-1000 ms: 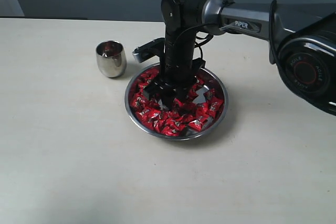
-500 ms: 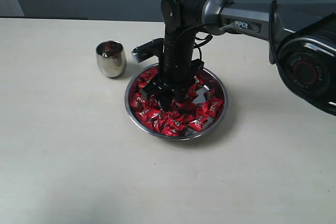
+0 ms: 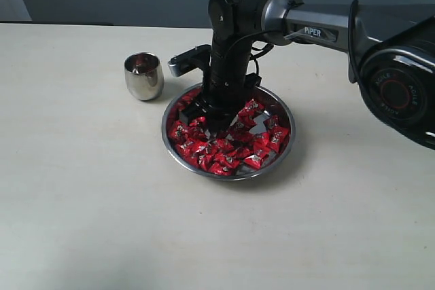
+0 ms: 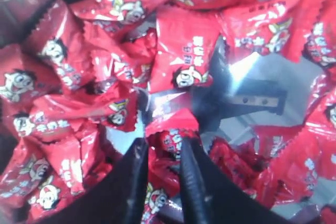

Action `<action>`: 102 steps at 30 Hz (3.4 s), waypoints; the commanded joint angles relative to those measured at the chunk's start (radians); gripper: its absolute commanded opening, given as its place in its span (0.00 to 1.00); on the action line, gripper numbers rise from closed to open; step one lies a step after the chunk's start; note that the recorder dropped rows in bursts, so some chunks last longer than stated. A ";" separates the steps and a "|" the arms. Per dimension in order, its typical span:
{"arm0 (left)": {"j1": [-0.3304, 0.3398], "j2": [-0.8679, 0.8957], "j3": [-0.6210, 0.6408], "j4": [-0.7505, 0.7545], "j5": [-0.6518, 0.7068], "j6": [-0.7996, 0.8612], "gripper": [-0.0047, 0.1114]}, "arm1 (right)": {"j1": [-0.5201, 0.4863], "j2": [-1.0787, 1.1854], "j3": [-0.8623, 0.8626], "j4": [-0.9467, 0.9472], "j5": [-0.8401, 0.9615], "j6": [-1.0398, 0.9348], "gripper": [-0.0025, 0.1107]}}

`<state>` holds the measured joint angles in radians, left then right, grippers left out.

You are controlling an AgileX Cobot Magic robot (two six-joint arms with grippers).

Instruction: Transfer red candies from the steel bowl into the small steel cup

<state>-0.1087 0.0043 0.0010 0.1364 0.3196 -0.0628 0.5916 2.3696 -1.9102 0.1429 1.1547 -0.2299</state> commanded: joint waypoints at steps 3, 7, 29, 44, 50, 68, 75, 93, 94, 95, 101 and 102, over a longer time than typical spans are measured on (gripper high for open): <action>-0.003 -0.004 -0.001 -0.001 -0.009 -0.005 0.04 | -0.003 -0.005 0.000 -0.001 -0.004 -0.004 0.02; -0.003 -0.004 -0.001 -0.001 -0.009 -0.005 0.04 | -0.003 -0.052 0.000 -0.003 -0.018 -0.004 0.02; -0.003 -0.004 -0.001 -0.001 -0.009 -0.005 0.04 | -0.003 -0.011 0.000 -0.007 0.014 -0.048 0.42; -0.003 -0.004 -0.001 -0.001 -0.009 -0.005 0.04 | -0.003 -0.033 0.000 -0.025 -0.021 -0.046 0.02; -0.003 -0.004 -0.001 -0.001 -0.009 -0.005 0.04 | -0.003 -0.093 0.000 -0.025 -0.063 -0.046 0.02; -0.003 -0.004 -0.001 -0.001 -0.009 -0.005 0.04 | -0.003 -0.026 0.000 0.002 0.012 -0.077 0.41; -0.003 -0.004 -0.001 -0.001 -0.009 -0.005 0.04 | -0.003 -0.012 0.000 -0.001 -0.025 -0.077 0.38; -0.003 -0.004 -0.001 -0.001 -0.009 -0.005 0.04 | -0.003 -0.005 0.000 0.002 -0.032 -0.077 0.38; -0.003 -0.004 -0.001 -0.001 -0.009 -0.005 0.04 | -0.003 -0.005 0.000 0.002 -0.026 -0.077 0.38; -0.003 -0.004 -0.001 -0.001 -0.009 -0.005 0.04 | -0.003 -0.005 0.000 0.002 -0.023 -0.077 0.38; -0.003 -0.004 -0.001 -0.001 -0.009 -0.005 0.04 | -0.003 -0.005 0.000 0.004 -0.048 -0.084 0.38; -0.003 -0.004 -0.001 -0.001 -0.009 -0.005 0.04 | -0.003 -0.005 0.000 0.005 -0.050 -0.084 0.38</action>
<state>-0.1087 0.0043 0.0010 0.1364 0.3196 -0.0628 0.5916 2.3679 -1.9085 0.1441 1.1153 -0.3036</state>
